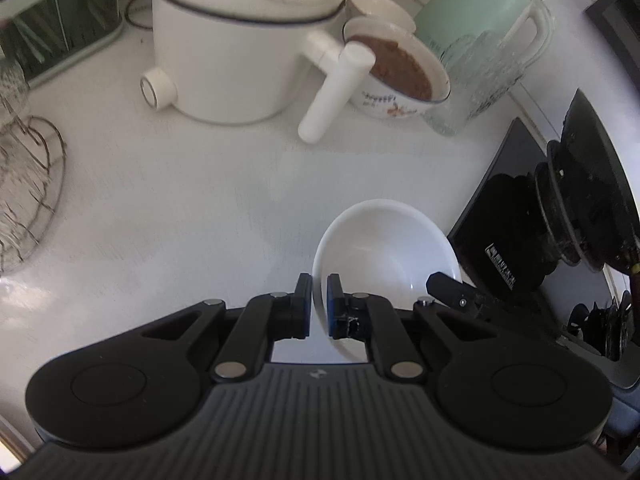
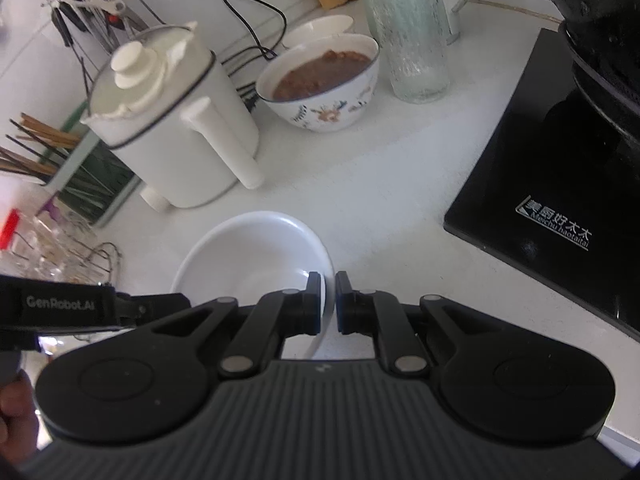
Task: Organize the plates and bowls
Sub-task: 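Close both grippers on the white ceramic bowl rim and lift it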
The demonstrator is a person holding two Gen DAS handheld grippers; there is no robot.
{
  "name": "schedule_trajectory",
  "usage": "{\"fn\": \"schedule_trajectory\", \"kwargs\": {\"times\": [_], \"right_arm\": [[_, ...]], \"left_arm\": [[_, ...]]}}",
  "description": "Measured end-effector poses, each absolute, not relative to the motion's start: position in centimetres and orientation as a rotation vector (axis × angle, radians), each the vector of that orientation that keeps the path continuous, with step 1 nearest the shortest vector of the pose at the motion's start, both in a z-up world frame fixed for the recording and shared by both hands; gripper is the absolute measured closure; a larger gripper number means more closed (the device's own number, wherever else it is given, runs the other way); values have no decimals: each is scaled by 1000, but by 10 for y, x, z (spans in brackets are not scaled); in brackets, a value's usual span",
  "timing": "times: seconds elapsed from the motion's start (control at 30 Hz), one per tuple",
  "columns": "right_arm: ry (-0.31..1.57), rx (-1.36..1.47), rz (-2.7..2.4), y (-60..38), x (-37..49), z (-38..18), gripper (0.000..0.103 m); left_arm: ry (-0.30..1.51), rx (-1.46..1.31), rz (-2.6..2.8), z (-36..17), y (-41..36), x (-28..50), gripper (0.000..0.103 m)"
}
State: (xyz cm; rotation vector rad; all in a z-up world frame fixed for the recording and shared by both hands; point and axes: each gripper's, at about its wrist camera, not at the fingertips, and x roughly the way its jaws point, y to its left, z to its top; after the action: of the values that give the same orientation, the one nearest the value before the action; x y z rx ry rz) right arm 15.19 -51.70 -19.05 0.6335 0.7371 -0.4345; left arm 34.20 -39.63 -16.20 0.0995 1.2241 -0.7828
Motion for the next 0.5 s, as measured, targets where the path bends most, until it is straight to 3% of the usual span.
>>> {"fn": "schedule_trajectory", "kwargs": {"times": [0.5], "right_arm": [[668,693,-391,-518,136,-147,93]], "left_arm": [[1207,16,-787,-122,-375,333,94]]}}
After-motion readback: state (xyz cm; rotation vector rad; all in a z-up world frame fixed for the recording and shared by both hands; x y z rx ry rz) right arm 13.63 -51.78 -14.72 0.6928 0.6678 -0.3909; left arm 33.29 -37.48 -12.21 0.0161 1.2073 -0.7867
